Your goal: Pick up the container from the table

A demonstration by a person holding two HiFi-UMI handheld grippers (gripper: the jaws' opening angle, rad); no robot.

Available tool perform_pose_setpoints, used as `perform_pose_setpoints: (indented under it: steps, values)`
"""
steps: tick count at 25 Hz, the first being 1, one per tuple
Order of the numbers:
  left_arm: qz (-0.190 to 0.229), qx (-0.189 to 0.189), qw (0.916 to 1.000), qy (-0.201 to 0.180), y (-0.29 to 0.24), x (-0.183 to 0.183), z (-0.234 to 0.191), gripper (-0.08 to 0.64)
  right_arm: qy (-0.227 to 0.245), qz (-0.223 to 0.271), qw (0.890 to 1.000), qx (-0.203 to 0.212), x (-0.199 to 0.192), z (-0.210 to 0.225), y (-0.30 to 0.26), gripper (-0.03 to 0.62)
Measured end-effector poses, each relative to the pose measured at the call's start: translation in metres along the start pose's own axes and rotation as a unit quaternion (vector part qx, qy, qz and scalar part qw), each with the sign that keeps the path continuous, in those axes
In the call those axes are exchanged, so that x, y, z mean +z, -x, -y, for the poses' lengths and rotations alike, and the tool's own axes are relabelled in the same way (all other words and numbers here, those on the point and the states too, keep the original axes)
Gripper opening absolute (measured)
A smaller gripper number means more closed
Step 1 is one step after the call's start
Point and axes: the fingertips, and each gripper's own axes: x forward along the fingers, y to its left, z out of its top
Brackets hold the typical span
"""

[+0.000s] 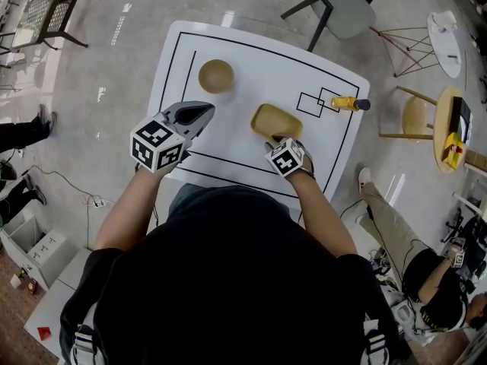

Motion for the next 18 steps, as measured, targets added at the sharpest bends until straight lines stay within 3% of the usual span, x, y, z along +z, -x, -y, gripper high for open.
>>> perform_pose_setpoints:
  steps: [18]
  values:
    - [-0.005,-0.007,1.0000,-0.003,0.0026,0.0009,0.0053,0.006,0.015,-0.009,1.000,-0.014,-0.0019,-0.0003,-0.0007,0.069]
